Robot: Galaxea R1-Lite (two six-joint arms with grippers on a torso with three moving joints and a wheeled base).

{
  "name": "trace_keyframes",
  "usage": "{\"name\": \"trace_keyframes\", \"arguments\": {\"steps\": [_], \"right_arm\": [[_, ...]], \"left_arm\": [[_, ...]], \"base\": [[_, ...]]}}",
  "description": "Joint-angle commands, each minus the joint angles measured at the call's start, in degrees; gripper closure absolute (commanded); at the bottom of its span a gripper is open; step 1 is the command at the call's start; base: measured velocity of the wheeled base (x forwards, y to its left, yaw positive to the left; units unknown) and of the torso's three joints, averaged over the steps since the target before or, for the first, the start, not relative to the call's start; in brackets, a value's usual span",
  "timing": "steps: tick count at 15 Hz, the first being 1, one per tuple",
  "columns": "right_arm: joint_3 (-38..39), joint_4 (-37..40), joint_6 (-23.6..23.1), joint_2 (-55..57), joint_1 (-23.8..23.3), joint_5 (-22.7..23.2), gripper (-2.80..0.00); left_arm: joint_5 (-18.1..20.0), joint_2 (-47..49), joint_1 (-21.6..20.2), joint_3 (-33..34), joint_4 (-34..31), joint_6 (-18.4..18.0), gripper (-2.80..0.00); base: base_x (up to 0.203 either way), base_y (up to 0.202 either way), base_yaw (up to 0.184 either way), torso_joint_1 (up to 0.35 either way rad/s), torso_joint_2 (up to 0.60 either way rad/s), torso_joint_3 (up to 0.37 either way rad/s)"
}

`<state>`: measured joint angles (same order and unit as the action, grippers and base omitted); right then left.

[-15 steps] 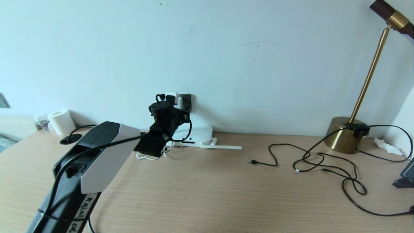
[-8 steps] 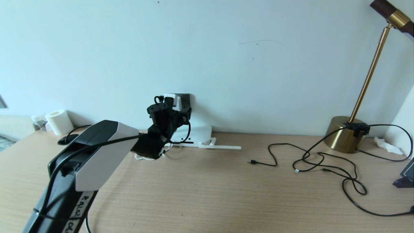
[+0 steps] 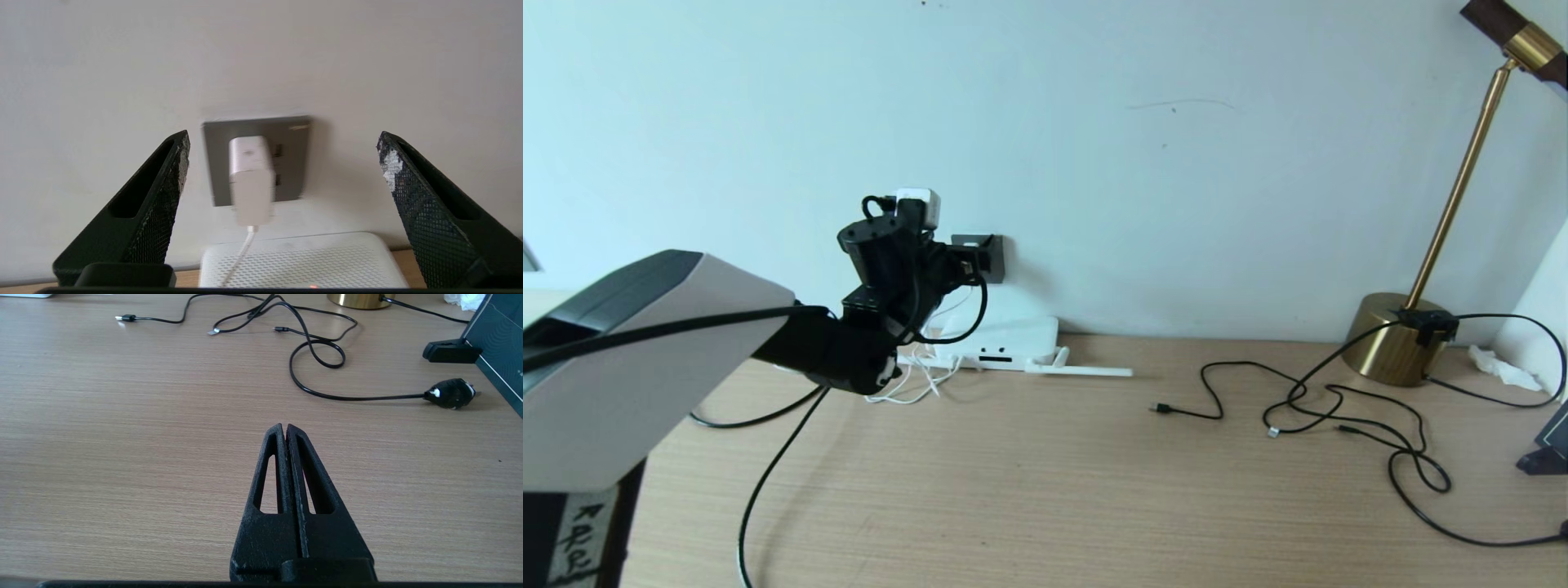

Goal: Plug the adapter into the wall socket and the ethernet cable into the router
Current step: Pick up cable

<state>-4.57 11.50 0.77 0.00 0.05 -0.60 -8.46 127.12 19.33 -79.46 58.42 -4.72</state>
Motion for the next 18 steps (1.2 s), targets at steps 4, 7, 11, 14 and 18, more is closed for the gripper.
{"name": "trace_keyframes", "arguments": {"steps": [4,7,11,14,18], "right_arm": [[0.0,0.1,0.0,0.1,0.0,0.0,0.00],[0.0,0.1,0.0,0.1,0.0,0.0,0.00],[0.0,0.1,0.0,0.0,0.0,0.0,0.00],[0.0,0.1,0.0,0.0,0.0,0.0,0.00],[0.0,0.1,0.0,0.1,0.0,0.0,0.00]], "left_arm": [[-0.2,-20.8,3.8,13.9,0.3,-0.2,-2.80],[-0.3,-32.3,5.3,25.3,-0.3,-0.3,0.00],[4.8,-50.1,5.7,47.8,-9.4,-4.5,0.00],[14.3,-62.9,5.9,59.8,-26.5,-12.4,0.00],[22.2,-71.8,6.3,61.9,-51.2,-31.0,0.00]], "base": [[0.000,0.000,0.000,0.000,0.00,0.000],[0.000,0.000,0.000,0.000,0.00,0.000],[0.000,0.000,0.000,0.000,0.00,0.000],[0.000,0.000,0.000,0.000,0.00,0.000],[0.000,0.000,0.000,0.000,0.00,0.000]]}}
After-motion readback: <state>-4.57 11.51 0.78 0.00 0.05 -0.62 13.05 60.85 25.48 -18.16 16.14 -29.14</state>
